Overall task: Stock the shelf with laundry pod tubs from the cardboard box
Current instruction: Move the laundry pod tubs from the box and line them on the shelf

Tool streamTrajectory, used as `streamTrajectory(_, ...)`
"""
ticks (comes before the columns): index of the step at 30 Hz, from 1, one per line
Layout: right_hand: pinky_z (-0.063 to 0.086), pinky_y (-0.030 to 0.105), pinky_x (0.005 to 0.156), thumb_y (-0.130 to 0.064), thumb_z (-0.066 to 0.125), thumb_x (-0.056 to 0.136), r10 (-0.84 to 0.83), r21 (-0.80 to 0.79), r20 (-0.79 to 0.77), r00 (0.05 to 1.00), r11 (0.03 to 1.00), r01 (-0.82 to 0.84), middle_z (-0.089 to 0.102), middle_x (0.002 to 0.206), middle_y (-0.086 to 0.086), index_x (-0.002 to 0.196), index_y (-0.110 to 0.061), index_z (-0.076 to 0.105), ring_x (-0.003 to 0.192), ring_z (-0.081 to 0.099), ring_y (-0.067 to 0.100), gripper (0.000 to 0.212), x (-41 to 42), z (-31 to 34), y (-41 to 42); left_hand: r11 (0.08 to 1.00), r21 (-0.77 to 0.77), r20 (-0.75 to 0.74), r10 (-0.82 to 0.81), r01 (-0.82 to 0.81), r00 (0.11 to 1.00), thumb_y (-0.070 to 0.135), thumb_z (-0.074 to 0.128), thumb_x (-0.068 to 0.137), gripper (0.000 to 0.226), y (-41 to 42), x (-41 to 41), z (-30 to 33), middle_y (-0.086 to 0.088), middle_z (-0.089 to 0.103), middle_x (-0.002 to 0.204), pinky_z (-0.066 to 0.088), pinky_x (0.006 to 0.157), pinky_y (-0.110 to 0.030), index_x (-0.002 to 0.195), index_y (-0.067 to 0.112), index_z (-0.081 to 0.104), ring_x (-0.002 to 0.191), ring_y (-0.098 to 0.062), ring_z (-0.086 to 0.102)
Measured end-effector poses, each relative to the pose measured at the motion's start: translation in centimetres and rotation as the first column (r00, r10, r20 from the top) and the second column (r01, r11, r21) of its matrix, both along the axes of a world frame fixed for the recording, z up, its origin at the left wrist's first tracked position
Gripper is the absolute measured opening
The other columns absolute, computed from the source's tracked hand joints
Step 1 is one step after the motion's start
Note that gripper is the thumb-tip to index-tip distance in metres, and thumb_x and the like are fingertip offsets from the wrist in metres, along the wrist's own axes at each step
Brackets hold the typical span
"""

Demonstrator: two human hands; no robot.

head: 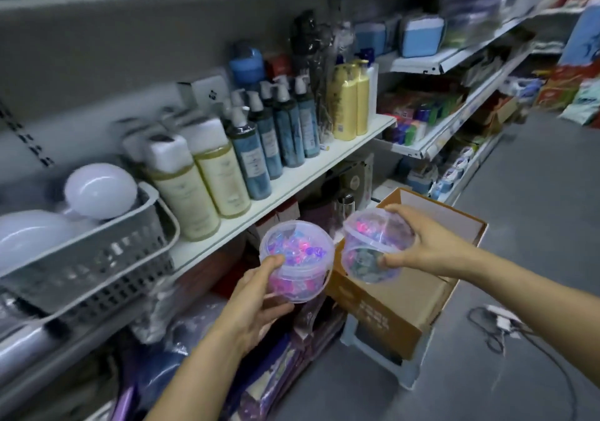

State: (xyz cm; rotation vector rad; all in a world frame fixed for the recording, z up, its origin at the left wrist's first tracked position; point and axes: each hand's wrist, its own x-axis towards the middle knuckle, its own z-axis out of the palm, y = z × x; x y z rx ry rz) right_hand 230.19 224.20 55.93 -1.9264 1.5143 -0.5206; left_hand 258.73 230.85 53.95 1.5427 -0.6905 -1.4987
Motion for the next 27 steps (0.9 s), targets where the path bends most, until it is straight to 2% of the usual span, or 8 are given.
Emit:
streamTrajectory(3,0.045,0.035,0.098,-0.056,0.079,0.06,0.066,-0.051,-0.023,0.998,0.996,-0.067,0.041,0.137,-0.007,0.138,-0.039,0.028,0.118,0.046,0.012,0.094,2.1,1.4,4.3,0.997,-0.006,-0.02,0.076,-0.076,0.997,0.043,0.067,0.081,0.045,6.3,1.7,1.7,-0.019,0.063,0.116,0.054,0.09,-0.045,0.116,0.017,0.057,0.099,-0.032,0.065)
streamTrajectory(8,0.043,0.03,0.097,-0.05,0.081,0.063,0.242,-0.077,-0.047,0.969,0.967,-0.245,0.044,0.132,-0.011,0.137,-0.039,0.03,0.117,0.047,0.01,0.091,8.2,6.0,10.4,0.967,-0.062,-0.072,0.243,-0.247,0.967,0.038,0.064,0.084,0.038,16.7,5.9,5.5,-0.018,0.063,0.107,0.059,0.068,-0.037,0.114,0.015,0.059,0.089,-0.029,0.065)
streamTrajectory(13,0.043,0.03,0.097,-0.05,0.083,0.06,0.413,-0.139,-0.011,0.911,0.901,-0.41,0.046,0.13,-0.013,0.136,-0.041,0.032,0.118,0.048,0.009,0.092,17.7,11.9,16.8,0.925,-0.134,-0.036,0.353,-0.354,0.935,0.038,0.057,0.09,0.024,26.6,13.7,10.2,-0.017,0.064,0.092,0.056,0.079,-0.044,0.098,0.015,0.059,0.088,-0.031,0.064)
streamTrajectory(15,0.04,0.026,0.092,-0.046,0.083,0.062,0.458,-0.177,-0.014,0.889,0.874,-0.453,0.046,0.127,-0.012,0.137,-0.041,0.031,0.115,0.047,0.008,0.091,22.0,14.0,19.8,0.91,-0.17,-0.018,0.382,-0.379,0.924,0.041,0.057,0.089,0.028,30.4,17.6,12.1,-0.019,0.066,0.093,0.055,0.084,-0.047,0.1,0.015,0.058,0.089,-0.033,0.066)
streamTrajectory(18,0.039,0.025,0.094,-0.044,0.083,0.063,0.518,-0.255,-0.028,0.855,0.823,-0.507,0.045,0.128,-0.013,0.136,-0.043,0.032,0.116,0.046,0.007,0.089,28.4,16.7,24.3,0.877,-0.218,0.003,0.439,-0.428,0.899,0.046,0.056,0.086,0.036,36.1,23.6,14.7,-0.019,0.065,0.093,0.056,0.076,-0.042,0.103,0.014,0.056,0.083,-0.031,0.067)
streamTrajectory(20,0.039,0.023,0.093,-0.043,0.084,0.062,0.558,-0.293,-0.019,0.83,0.79,-0.538,0.046,0.126,-0.013,0.135,-0.041,0.034,0.113,0.048,0.005,0.089,33.2,18.2,27.2,0.858,-0.241,0.026,0.473,-0.454,0.88,0.049,0.057,0.083,0.047,40.0,27.8,16.1,-0.019,0.064,0.094,0.056,0.08,-0.044,0.113,0.013,0.054,0.084,-0.031,0.066)
streamTrajectory(25,0.045,0.03,0.093,-0.035,0.086,0.059,0.634,-0.391,0.136,0.761,0.74,-0.547,0.056,0.117,-0.009,0.128,-0.032,0.041,0.109,0.056,0.011,0.082,46.2,20.1,35.0,0.787,-0.317,0.097,0.582,-0.529,0.808,0.046,0.059,0.084,0.042,51.9,37.4,19.4,-0.016,0.065,0.096,0.058,0.077,-0.042,0.114,0.017,0.059,0.08,-0.03,0.068)
streamTrajectory(27,0.045,0.027,0.088,-0.027,0.086,0.062,0.654,-0.423,0.212,0.726,0.731,-0.535,0.057,0.116,-0.006,0.127,-0.027,0.043,0.102,0.058,0.01,0.078,50.6,20.6,38.2,0.753,-0.356,0.118,0.624,-0.554,0.772,0.048,0.06,0.079,0.043,56.4,40.7,20.9,-0.018,0.065,0.098,0.058,0.077,-0.041,0.11,0.017,0.057,0.082,-0.031,0.068)
